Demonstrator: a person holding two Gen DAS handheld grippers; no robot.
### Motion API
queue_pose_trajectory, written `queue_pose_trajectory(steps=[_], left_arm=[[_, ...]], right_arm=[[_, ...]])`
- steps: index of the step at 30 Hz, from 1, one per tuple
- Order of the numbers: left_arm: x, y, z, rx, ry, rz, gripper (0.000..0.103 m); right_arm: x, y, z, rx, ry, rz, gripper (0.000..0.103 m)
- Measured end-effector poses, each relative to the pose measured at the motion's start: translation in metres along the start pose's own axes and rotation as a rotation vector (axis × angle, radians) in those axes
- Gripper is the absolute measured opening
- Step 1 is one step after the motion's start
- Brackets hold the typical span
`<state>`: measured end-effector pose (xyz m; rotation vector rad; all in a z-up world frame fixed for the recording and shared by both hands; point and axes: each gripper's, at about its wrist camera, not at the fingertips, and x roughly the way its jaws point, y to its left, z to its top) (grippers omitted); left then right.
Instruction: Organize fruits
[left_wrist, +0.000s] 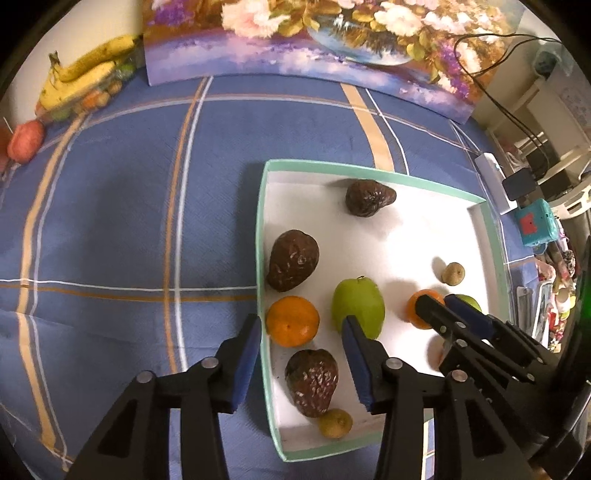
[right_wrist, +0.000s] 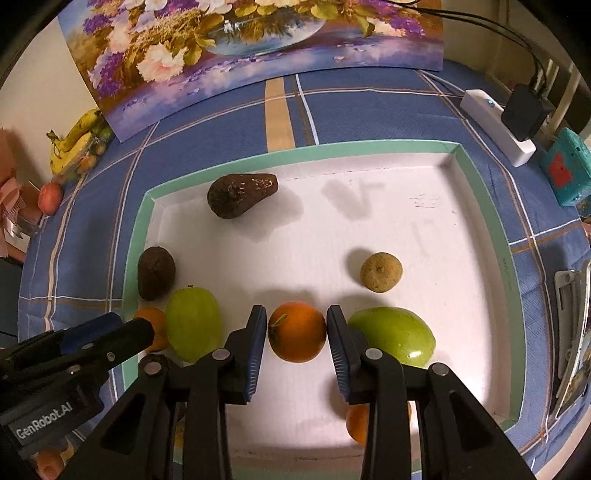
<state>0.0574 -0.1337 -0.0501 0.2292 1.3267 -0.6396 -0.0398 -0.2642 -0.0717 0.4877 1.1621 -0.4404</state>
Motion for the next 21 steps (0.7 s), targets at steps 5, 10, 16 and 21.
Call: queue_pose_trajectory(steps=[5, 10, 16, 21], left_arm=[[-0.015, 0.014, -0.01, -0.019, -0.035, 0.067, 0.062], [-0.017, 0.03, -0.023, -0.038, -0.036, 0.195, 0.072], [-0.017, 0.046, -0.041, -0.064, -0.034, 0.276, 0.091], [-0.032, 0.056, -0.058, -0.066, -0.075, 0.319, 0.103]], right_arm=[[-0.013, 0.001, -0.006, -0.009, -0.024, -0.001, 0.035], [-0.022, 0.01, -0.02, -0.042, -0.028, -0.014, 0.035], [-0.028, 0.021, -0.039, -0.064, -0.059, -0.014, 0.051], [-0.036, 0.022, -0.053, -0.057, -0.082, -0.024, 0.061]])
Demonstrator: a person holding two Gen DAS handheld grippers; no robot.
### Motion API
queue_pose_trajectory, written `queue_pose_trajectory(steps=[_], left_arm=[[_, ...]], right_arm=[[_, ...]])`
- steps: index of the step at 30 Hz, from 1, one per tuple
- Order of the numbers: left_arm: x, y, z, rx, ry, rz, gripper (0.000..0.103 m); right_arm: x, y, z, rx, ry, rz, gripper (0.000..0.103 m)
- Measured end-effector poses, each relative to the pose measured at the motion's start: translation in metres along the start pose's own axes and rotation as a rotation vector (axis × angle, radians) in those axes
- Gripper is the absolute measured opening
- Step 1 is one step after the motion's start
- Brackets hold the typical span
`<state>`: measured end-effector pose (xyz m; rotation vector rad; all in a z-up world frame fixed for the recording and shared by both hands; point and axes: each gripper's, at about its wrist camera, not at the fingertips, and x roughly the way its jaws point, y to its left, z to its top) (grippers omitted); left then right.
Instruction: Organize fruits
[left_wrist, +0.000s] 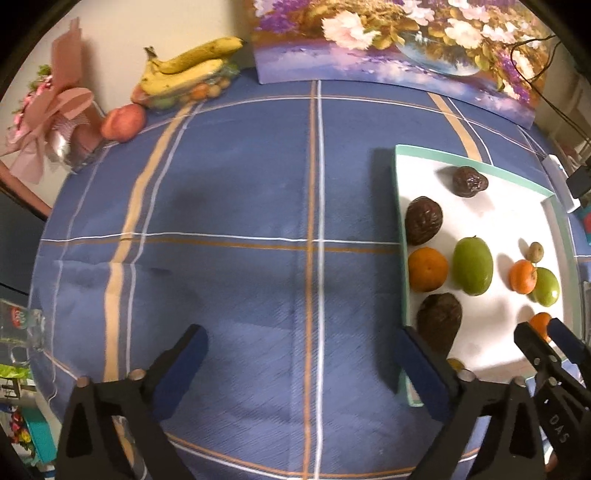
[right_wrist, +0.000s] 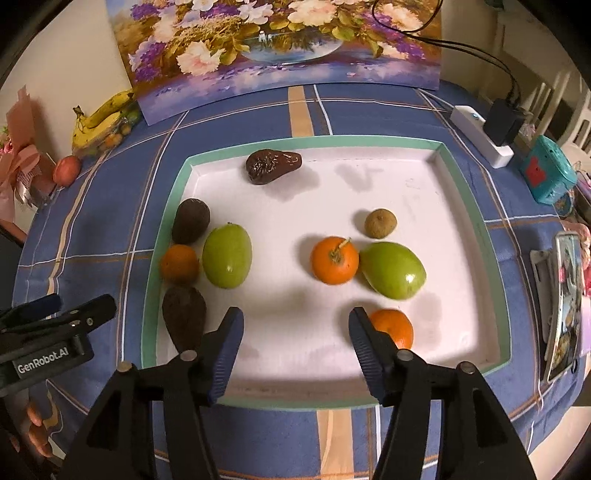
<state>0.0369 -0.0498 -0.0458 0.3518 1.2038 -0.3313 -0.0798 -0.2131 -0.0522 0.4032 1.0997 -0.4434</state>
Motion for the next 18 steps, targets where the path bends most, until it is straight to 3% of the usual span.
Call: queue_pose_trajectory(steps=[2, 4, 9, 12, 18], left_arm=[[-0.003, 0.002, -0.004, -0.005, -0.008, 0.008, 0.103], [-0.006, 0.005, -0.009, -0.009, -0.013, 0.006, 0.103], [-0.013, 0.01, -0.026, -0.008, -0.024, 0.008, 0.103], [-0.019, 0.012, -0.032, -0.005, -0.038, 0.02, 0.103], [-0.031, 0.012, -0.044, 0.017, -0.071, -0.003, 0.103]], right_arm=[[-0.003, 0.0, -0.005, 0.0, -0.009, -0.005, 0.063], [-0.006, 0.001, -0.01, 0.0, -0.012, -0.003, 0.073], [-0.017, 0.005, -0.021, -0.016, -0.047, -0.004, 0.076], [-0.022, 0.006, -0.027, -0.022, -0.064, -0.007, 0.087], [-0.033, 0.009, -0.039, -0.046, -0.096, 0.002, 0.093]])
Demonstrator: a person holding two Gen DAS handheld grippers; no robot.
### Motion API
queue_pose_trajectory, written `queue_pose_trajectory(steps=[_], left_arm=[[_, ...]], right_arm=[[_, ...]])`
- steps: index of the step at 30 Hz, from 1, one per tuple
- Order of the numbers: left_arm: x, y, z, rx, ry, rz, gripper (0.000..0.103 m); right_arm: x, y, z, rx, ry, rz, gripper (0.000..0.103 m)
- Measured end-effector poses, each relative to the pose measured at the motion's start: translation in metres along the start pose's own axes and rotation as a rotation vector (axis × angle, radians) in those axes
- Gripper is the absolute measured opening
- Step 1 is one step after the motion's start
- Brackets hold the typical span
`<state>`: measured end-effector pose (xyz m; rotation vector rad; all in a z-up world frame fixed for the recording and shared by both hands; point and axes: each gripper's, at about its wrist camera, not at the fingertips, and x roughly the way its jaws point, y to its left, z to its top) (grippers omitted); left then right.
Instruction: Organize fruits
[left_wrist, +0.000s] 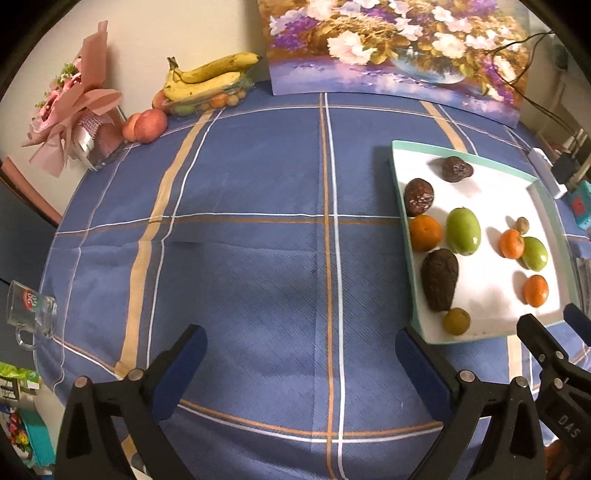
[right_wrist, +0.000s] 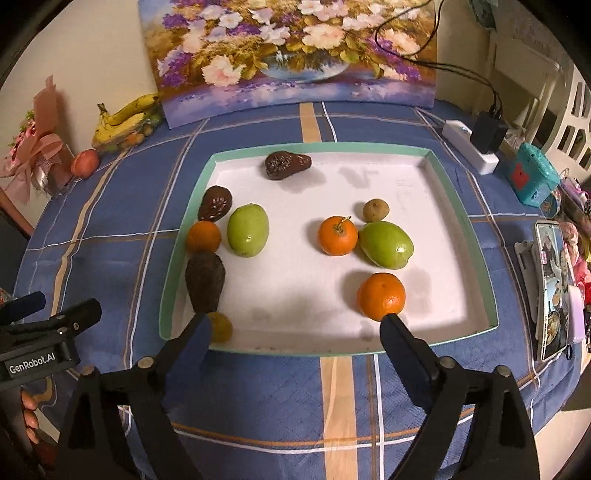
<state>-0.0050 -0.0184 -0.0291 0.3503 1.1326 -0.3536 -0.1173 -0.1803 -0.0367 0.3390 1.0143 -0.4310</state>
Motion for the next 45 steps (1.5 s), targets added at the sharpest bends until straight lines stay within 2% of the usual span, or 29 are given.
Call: queue_pose_trajectory(steps=[11, 21, 45], left_arm=[[-0.008, 0.007, -0.001, -0.027, -0.019, 0.027, 0.103], [-0.01, 0.004, -0.001, -0.009, -0.023, 0.112, 0.103], [-0.009, 0.007, -0.003, -0.021, -0.006, 0.151, 0.103]], right_arm=[[-0.014, 0.005, -0.006, -0.017, -0.048, -0.006, 0.093], [-0.012, 0.002, -0.007, -0.004, -0.039, -0.005, 0.093], [-0.011, 0.003, -0.007, -0.008, -0.038, -0.001, 0.093]])
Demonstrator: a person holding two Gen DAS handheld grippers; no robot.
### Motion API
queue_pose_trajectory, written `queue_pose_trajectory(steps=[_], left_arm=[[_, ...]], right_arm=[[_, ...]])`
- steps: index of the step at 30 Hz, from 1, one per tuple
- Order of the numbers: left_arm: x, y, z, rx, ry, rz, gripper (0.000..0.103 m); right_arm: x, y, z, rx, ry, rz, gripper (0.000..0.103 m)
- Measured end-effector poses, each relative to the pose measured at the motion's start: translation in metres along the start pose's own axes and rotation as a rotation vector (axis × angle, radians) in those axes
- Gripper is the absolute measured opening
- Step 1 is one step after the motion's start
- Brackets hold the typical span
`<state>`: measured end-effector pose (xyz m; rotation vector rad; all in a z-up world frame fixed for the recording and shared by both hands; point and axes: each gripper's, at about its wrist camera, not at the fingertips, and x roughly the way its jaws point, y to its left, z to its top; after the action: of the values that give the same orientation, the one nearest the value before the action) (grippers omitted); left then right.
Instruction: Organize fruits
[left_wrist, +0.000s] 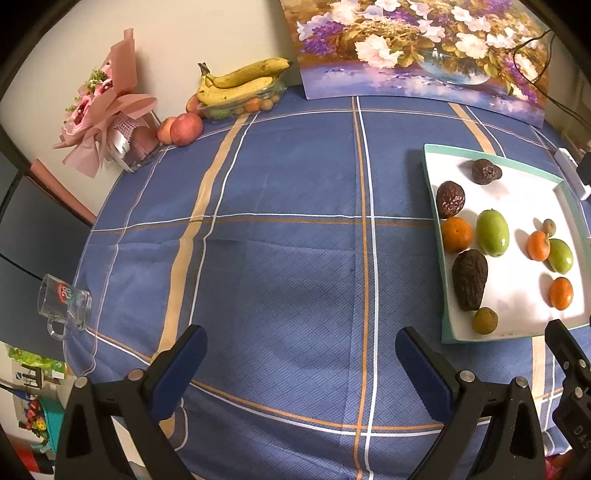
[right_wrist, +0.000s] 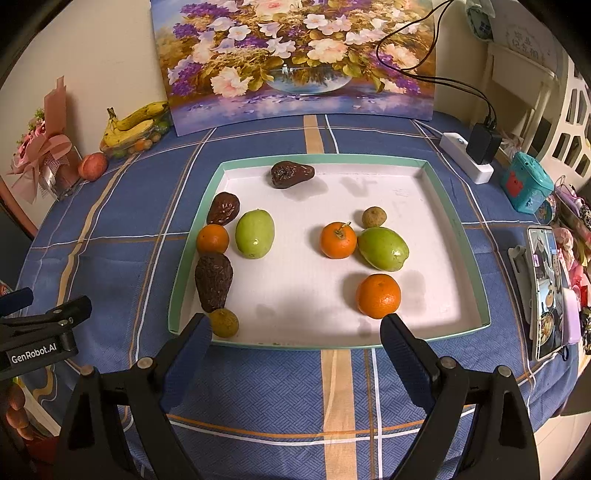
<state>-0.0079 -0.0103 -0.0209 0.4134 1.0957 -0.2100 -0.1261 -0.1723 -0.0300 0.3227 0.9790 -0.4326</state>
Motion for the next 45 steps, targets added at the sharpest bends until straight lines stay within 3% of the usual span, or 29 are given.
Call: queue_pose_trajectory(steps=[45], left_arm=[[0.004, -0.0032, -0.0041, 0.012, 0.016, -0.001, 0.103]], right_arm=[[0.0, 0.0044, 0.0, -0.008, 0.006, -0.001, 0.093]])
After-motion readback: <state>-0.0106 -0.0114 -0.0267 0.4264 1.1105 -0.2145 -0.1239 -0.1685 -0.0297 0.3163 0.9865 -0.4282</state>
